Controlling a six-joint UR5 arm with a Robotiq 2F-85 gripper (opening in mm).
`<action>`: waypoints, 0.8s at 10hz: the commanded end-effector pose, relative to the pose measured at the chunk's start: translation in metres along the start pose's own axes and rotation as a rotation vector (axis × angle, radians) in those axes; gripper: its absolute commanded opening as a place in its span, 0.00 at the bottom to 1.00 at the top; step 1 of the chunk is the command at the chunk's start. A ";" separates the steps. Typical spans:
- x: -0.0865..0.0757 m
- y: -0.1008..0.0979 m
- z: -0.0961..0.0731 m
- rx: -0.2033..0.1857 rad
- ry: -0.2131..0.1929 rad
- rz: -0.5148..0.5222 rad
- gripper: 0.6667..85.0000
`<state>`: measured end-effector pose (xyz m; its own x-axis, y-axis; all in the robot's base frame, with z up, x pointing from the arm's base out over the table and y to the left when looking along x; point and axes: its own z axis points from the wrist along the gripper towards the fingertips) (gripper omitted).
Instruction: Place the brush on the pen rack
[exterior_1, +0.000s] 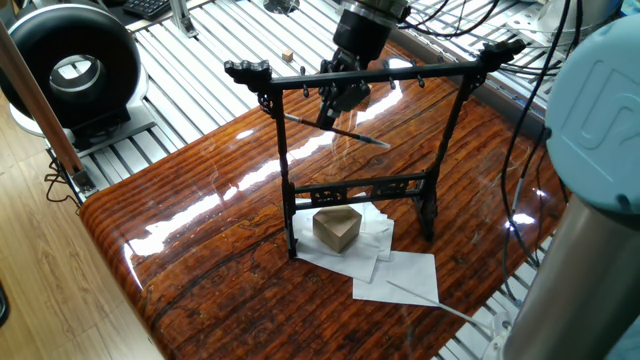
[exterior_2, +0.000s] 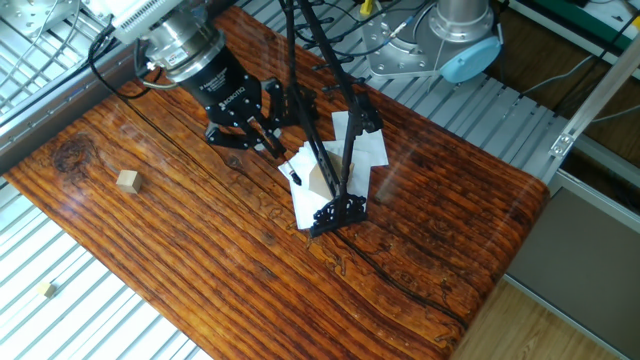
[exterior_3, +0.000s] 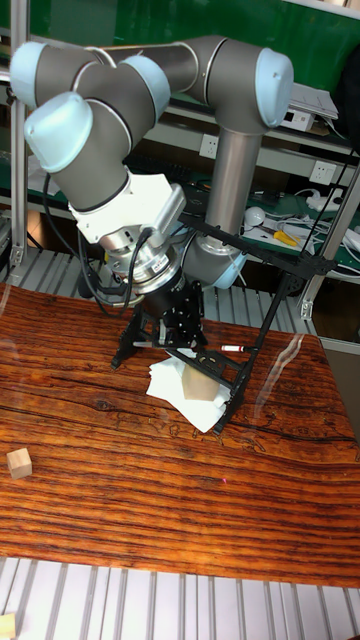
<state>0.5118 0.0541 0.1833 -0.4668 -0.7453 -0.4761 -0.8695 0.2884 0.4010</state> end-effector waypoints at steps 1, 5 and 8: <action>-0.025 0.004 -0.007 -0.070 -0.073 0.038 0.00; -0.035 0.003 -0.011 -0.087 -0.099 0.055 0.00; -0.024 0.007 -0.015 -0.087 -0.086 0.040 0.00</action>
<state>0.5214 0.0672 0.2040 -0.5185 -0.6861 -0.5102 -0.8328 0.2701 0.4832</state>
